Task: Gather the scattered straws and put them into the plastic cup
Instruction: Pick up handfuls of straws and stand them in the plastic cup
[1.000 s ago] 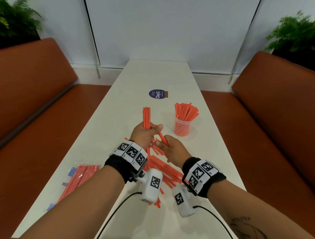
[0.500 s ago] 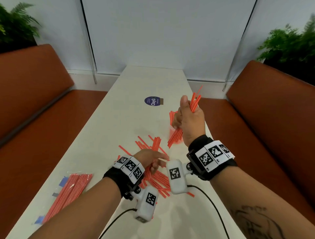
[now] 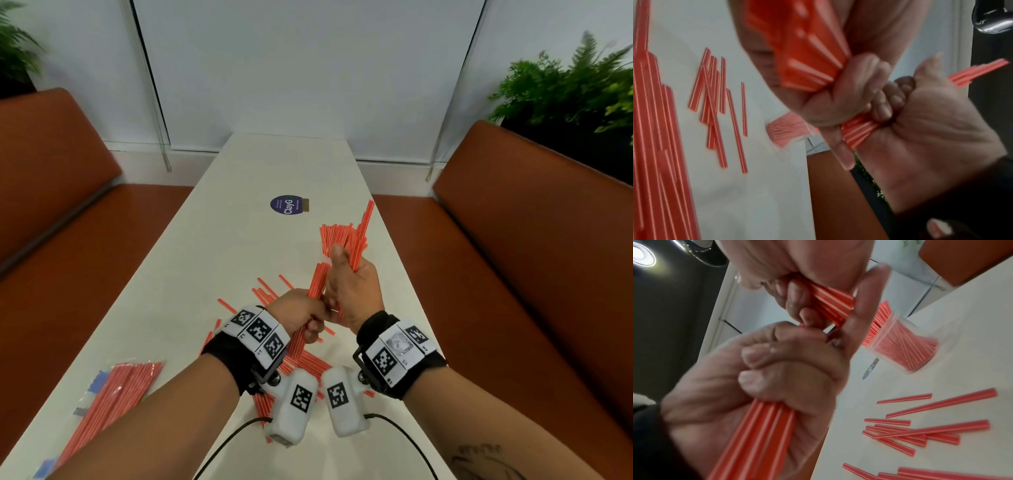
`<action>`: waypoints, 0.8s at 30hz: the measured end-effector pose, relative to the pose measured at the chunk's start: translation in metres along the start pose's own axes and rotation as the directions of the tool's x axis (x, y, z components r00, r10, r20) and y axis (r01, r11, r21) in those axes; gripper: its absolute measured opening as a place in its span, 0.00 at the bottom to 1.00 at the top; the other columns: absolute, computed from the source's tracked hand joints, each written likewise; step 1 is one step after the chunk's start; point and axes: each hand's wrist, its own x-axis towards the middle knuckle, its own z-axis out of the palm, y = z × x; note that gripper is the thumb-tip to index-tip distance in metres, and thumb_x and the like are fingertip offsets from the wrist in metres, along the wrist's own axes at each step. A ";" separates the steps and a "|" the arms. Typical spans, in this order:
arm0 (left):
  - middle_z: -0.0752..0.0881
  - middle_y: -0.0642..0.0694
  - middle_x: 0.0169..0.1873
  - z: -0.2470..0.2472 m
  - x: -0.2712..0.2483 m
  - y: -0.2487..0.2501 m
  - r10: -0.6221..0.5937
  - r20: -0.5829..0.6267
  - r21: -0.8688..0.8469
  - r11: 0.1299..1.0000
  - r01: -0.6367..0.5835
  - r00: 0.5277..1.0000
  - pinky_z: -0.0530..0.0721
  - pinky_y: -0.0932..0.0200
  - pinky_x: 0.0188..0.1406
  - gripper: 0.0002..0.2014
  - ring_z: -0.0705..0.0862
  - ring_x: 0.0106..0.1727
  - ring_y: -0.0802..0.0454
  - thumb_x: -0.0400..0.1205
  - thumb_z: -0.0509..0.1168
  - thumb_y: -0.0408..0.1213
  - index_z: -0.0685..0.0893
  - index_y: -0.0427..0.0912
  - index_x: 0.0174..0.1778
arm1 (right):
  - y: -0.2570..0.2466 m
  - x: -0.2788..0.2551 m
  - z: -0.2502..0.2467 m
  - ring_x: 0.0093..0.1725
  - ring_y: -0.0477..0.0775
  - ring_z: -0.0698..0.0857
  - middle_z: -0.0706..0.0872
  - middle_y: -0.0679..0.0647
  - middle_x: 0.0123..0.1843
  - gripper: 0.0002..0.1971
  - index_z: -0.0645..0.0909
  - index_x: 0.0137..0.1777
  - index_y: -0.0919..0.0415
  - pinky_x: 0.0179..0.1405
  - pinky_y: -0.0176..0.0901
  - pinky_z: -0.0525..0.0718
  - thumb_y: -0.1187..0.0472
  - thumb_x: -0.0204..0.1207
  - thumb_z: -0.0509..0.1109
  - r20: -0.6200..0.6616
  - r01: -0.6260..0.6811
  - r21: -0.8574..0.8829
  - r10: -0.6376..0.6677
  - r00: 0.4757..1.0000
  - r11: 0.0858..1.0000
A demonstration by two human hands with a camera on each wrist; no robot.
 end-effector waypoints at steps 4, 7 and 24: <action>0.89 0.41 0.30 -0.023 -0.003 0.004 0.010 -0.124 0.082 0.997 0.000 0.992 0.65 0.71 0.10 0.12 0.66 0.12 0.61 0.76 0.65 0.23 0.83 0.33 0.54 | -0.010 0.014 -0.018 0.24 0.39 0.72 0.74 0.48 0.29 0.18 0.74 0.35 0.55 0.24 0.28 0.74 0.48 0.83 0.55 -0.087 0.080 -0.228 -0.102 0.991 0.970; 0.90 0.42 0.32 -0.046 -0.007 0.007 0.071 -0.206 0.038 0.997 -0.064 0.976 0.65 0.72 0.09 0.10 0.67 0.12 0.61 0.78 0.61 0.22 0.82 0.33 0.53 | -0.017 0.043 -0.033 0.50 0.42 0.78 0.80 0.45 0.51 0.21 0.77 0.63 0.60 0.55 0.39 0.79 0.46 0.83 0.54 -0.169 0.099 -0.264 -0.148 0.974 0.959; 0.86 0.44 0.30 -0.089 0.005 -0.009 0.078 -0.309 -0.028 0.995 -0.091 0.948 0.65 0.70 0.11 0.13 0.66 0.13 0.60 0.81 0.55 0.22 0.84 0.37 0.50 | 0.019 0.144 -0.016 0.42 0.51 0.83 0.82 0.51 0.42 0.16 0.79 0.47 0.60 0.40 0.38 0.82 0.49 0.70 0.75 -0.119 -0.146 -0.732 0.087 0.989 0.666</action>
